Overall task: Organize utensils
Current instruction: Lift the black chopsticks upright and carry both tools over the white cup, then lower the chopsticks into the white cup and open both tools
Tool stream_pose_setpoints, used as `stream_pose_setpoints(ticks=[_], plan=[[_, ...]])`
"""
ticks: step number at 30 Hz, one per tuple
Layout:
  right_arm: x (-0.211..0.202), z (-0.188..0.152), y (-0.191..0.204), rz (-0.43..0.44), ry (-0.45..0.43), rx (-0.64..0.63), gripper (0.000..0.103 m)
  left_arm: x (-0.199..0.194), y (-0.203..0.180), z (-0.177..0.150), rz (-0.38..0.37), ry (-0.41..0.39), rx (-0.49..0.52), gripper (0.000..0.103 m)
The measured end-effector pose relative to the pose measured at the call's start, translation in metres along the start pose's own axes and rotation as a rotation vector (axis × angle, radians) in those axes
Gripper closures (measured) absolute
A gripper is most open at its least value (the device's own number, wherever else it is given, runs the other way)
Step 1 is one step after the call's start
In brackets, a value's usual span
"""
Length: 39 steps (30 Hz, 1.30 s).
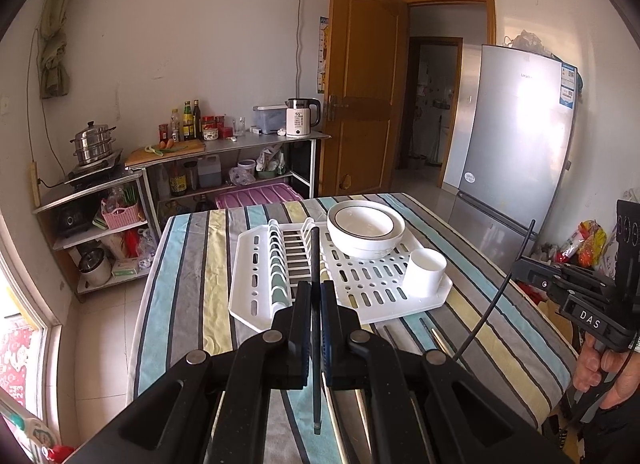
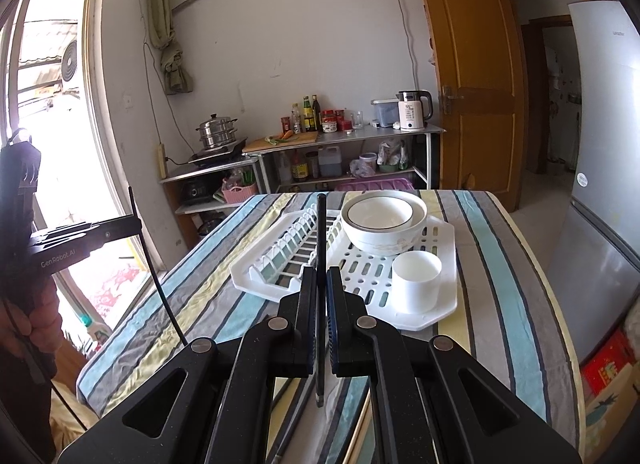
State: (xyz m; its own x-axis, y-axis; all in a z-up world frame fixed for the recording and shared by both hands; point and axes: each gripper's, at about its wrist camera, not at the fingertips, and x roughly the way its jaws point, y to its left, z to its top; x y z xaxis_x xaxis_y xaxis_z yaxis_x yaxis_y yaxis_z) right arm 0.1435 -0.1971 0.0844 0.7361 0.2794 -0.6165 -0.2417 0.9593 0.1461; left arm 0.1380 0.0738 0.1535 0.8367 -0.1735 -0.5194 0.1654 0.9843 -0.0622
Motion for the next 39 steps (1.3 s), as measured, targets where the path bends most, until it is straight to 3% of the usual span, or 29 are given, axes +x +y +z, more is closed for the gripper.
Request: stream_pose_setpoints(ticks=[29, 39], plan=[[0.032, 0.101, -0.088, -0.108, -0.109, 0.057, 0.098, 0.141, -0.107, 0.152, -0.214, -0.008, 0.005, 0.099], [0.056, 0.101, -0.112, -0.106, -0.09, 0.091, 0.098, 0.207, -0.126, 0.151, -0.277, 0.036, -0.044, 0.099]])
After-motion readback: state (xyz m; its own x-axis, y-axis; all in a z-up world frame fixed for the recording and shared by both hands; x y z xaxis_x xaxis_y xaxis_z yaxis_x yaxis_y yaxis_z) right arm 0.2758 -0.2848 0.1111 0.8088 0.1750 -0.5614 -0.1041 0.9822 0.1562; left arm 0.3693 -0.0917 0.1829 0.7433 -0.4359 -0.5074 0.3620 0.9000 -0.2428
